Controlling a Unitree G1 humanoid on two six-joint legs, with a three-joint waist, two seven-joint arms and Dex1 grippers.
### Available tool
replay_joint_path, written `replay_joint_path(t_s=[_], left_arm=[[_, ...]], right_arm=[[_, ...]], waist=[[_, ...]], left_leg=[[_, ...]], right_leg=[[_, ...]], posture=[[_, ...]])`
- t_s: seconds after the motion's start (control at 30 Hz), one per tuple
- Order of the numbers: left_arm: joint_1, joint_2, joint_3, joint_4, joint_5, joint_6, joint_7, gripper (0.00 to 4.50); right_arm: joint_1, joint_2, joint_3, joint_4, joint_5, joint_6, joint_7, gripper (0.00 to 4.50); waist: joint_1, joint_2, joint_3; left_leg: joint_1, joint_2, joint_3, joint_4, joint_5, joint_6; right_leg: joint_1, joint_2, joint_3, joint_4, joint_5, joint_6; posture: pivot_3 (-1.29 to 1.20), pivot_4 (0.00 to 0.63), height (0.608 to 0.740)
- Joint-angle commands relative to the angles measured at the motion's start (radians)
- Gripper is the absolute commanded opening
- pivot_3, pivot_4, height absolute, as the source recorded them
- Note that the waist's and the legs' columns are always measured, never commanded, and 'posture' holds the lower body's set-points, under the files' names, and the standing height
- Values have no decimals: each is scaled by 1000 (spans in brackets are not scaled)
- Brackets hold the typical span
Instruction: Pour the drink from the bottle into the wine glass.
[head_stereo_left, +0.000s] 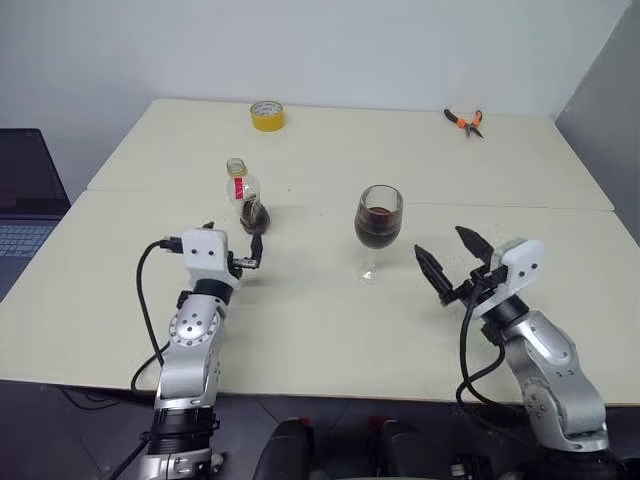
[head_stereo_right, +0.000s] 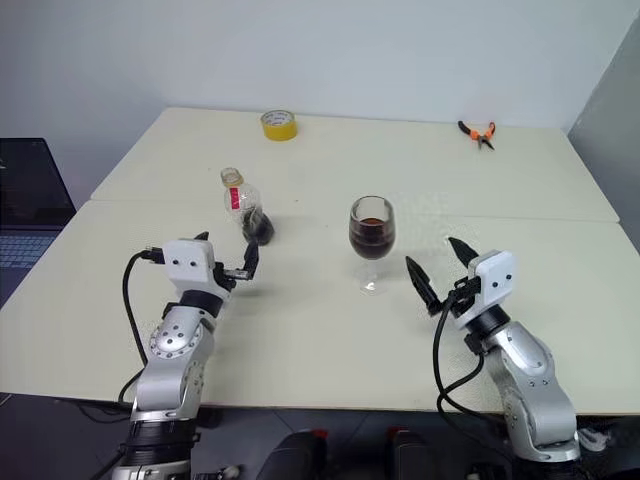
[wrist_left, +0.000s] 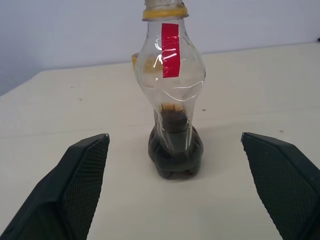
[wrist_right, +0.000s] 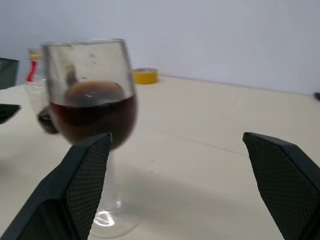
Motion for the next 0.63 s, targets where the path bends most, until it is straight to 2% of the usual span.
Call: replay_joint_path(t_s=[0.03,0.27,0.63], left_arm=[[13,-5,4,-36,9,-2,15,4479],[4,11,26,18,1,-16,15,4479],[-34,25,16,77,13,-90,-2,4479]], right_arm=[[-14,21,-38,83,-56,-129,-25,4500],[-77,71,-58,248,-81,-202,-73,4500],[-121,84,-87,333,-66,-219,-93,4500]], waist=[[0,0,0],[0,1,0],[0,1,0]], left_leg=[[0,0,0,0,0,0],[0,1,0,-1,0,0],[0,1,1,-1,0,0]], right_leg=[[0,0,0,-1,0,0],[0,0,0,-1,0,0],[0,0,0,-1,0,0]], posture=[[0,150,740],[0,150,740],[0,150,740]])
